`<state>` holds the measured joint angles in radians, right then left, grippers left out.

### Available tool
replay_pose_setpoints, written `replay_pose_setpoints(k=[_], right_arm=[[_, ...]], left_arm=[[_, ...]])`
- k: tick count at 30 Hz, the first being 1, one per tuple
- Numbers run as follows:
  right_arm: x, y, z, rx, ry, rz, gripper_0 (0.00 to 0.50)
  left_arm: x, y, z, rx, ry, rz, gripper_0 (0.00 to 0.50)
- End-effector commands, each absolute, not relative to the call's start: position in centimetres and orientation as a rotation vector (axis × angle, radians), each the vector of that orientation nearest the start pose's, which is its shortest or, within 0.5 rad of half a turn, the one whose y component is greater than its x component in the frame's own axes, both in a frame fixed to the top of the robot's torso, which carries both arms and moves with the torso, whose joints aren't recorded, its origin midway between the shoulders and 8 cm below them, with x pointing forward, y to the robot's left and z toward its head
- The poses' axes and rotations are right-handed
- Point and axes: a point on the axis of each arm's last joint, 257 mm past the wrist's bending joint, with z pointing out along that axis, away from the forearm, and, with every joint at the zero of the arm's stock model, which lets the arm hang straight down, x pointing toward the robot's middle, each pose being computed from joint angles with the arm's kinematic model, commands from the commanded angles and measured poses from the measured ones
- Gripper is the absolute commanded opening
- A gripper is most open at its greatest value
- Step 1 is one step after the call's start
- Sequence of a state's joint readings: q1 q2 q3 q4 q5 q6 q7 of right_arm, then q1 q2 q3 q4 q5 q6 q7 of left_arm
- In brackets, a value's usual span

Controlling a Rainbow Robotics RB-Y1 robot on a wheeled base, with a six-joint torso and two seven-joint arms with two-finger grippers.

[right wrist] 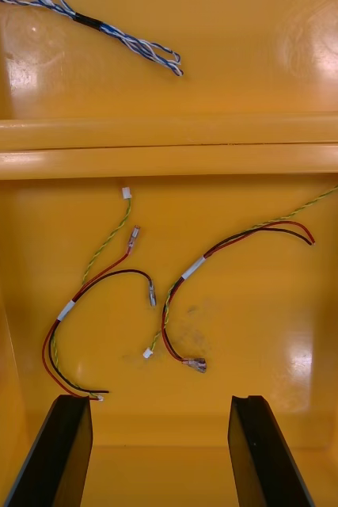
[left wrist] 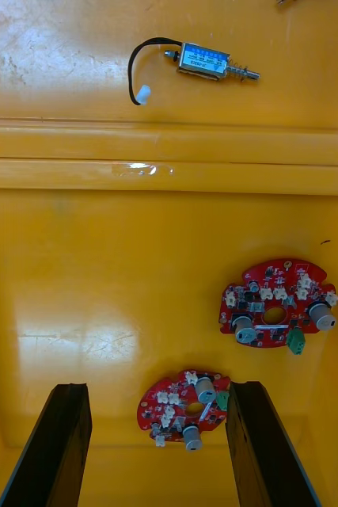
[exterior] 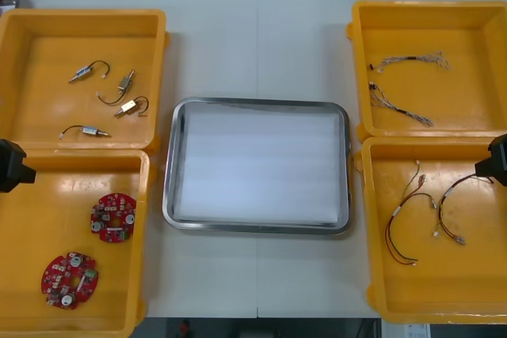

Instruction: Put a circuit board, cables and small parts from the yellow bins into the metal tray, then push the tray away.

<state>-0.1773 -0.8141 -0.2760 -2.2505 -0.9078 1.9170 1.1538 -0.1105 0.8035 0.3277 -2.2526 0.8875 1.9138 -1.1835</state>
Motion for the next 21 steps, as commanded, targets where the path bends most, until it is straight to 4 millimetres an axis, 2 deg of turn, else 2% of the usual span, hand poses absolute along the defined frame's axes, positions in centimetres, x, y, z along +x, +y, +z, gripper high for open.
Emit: replay_pose_setpoints(k=[1,21], right_arm=[[36.59,-36.54,-14.68,0.008,2.666,-0.035,0.500],[36.59,-36.54,-14.68,0.008,2.666,-0.035,0.500]], left_arm=[[35.31,38.29,-15.28,-0.021,2.670,0.075,0.500],[35.31,38.29,-15.28,-0.021,2.670,0.075,0.500]])
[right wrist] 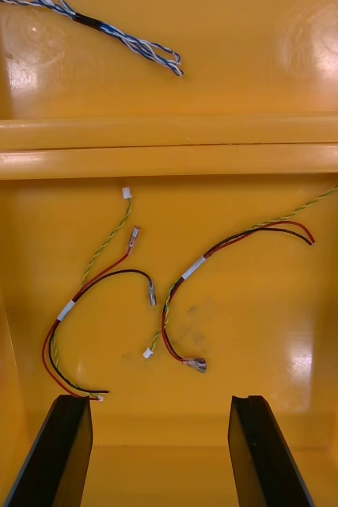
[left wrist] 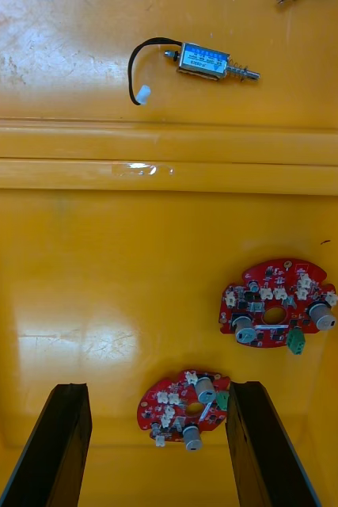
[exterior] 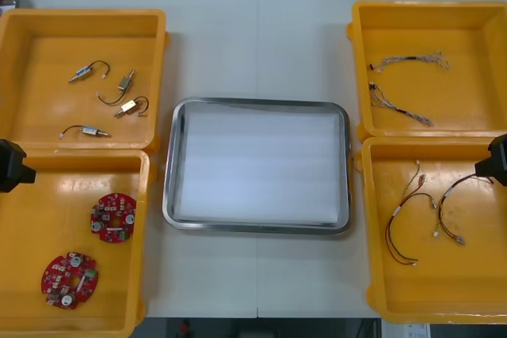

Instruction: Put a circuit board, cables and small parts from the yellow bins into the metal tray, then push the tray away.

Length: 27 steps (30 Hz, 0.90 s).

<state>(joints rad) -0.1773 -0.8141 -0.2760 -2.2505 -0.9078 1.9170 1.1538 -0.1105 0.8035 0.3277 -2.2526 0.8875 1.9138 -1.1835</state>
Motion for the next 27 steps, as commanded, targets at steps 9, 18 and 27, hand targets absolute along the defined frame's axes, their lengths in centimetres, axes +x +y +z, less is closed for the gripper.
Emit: replay_pose_setpoints(k=[9,18,27], right_arm=[[36.59,-36.54,-14.68,0.008,2.666,-0.035,0.500],[36.59,-36.54,-14.68,0.008,2.666,-0.035,0.500],[36.59,-36.54,-14.68,0.008,2.666,-0.035,0.500]], left_arm=[[35.31,38.29,-15.28,-0.021,2.670,0.075,0.500],[35.31,38.29,-15.28,-0.021,2.670,0.075,0.500],[35.31,38.29,-15.28,-0.021,2.670,0.075,0.500]])
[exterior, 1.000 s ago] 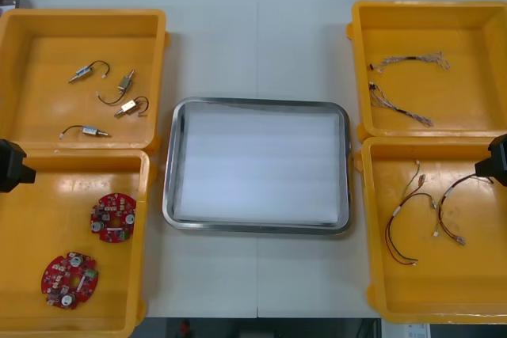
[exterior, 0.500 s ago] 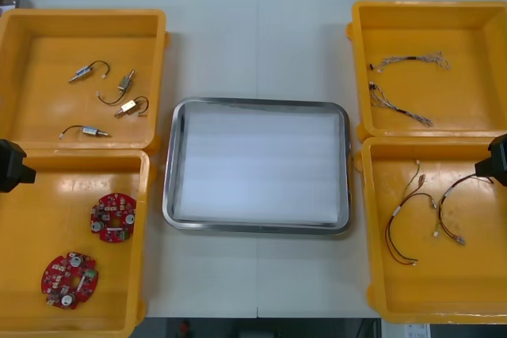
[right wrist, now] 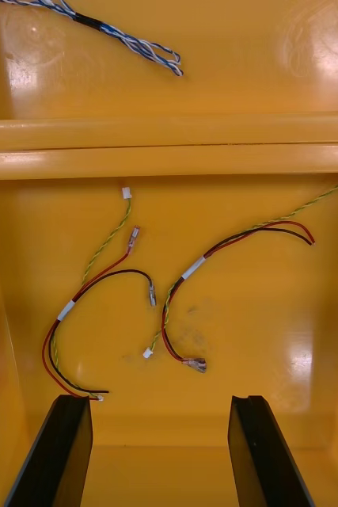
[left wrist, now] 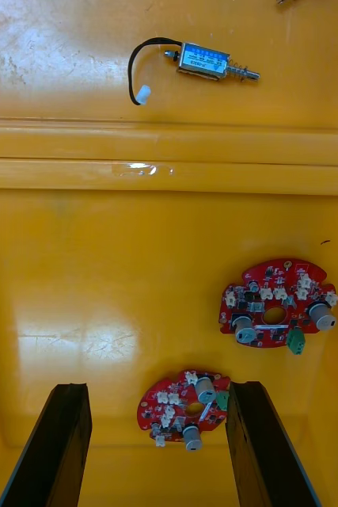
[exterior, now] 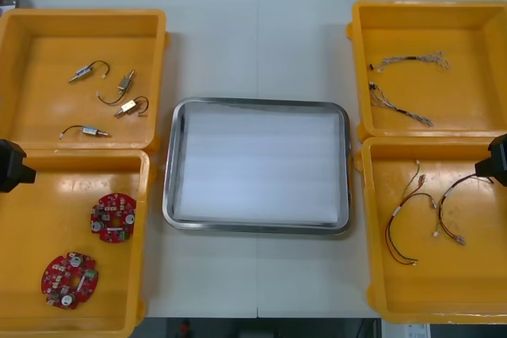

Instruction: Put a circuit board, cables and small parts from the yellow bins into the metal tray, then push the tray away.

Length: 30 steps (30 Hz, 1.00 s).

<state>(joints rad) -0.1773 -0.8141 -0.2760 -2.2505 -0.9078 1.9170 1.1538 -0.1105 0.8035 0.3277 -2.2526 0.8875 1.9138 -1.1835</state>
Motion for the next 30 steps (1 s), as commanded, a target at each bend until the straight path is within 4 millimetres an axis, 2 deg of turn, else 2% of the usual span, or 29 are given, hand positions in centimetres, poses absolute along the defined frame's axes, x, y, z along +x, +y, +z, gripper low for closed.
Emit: replay_pose_setpoints(k=[1,30], right_arm=[[36.59,-36.54,-14.68,0.008,2.666,-0.035,0.500],[36.59,-36.54,-14.68,0.008,2.666,-0.035,0.500]], left_arm=[[35.31,38.29,-15.28,-0.021,2.670,0.075,0.500],[35.31,38.29,-15.28,-0.021,2.670,0.075,0.500]])
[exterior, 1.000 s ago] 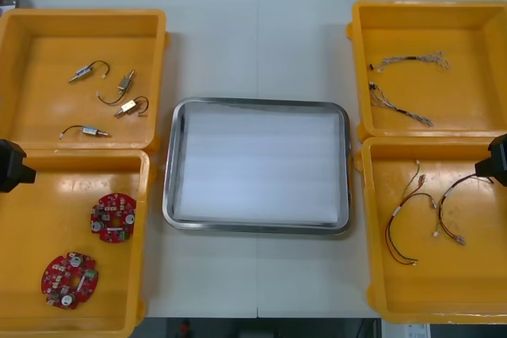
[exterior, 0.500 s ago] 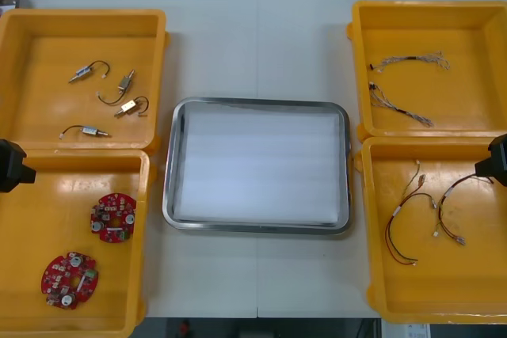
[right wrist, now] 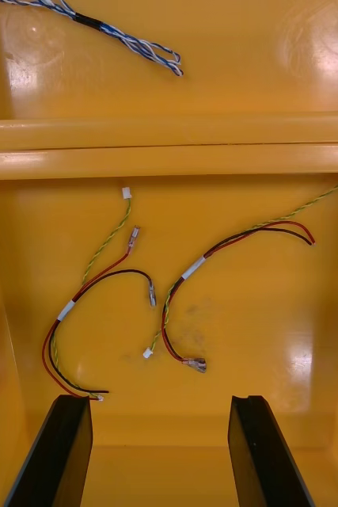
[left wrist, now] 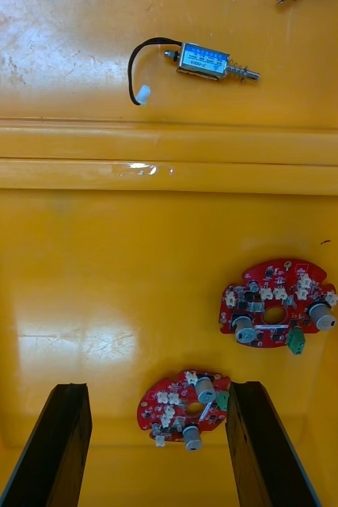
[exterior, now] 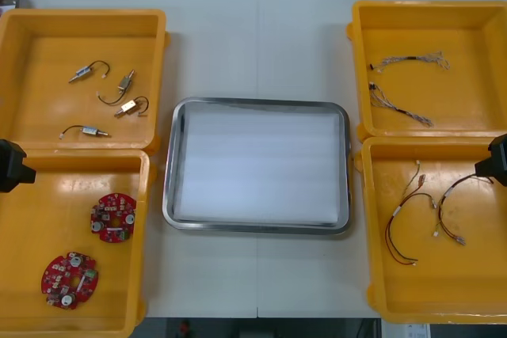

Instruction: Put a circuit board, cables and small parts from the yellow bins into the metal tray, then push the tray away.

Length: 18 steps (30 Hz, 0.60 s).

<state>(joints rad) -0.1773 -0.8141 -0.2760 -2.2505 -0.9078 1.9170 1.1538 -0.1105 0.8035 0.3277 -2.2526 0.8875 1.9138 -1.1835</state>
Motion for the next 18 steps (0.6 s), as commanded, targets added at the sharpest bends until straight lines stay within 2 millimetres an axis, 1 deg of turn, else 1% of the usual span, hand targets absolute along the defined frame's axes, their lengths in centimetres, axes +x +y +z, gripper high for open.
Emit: replay_pose_setpoints(k=[1,18], right_arm=[[36.59,-36.54,-14.68,0.008,2.666,-0.035,0.500],[36.59,-36.54,-14.68,0.008,2.666,-0.035,0.500]], left_arm=[[35.31,38.29,-15.28,-0.021,2.670,0.075,0.500],[35.31,38.29,-15.28,-0.021,2.670,0.075,0.500]])
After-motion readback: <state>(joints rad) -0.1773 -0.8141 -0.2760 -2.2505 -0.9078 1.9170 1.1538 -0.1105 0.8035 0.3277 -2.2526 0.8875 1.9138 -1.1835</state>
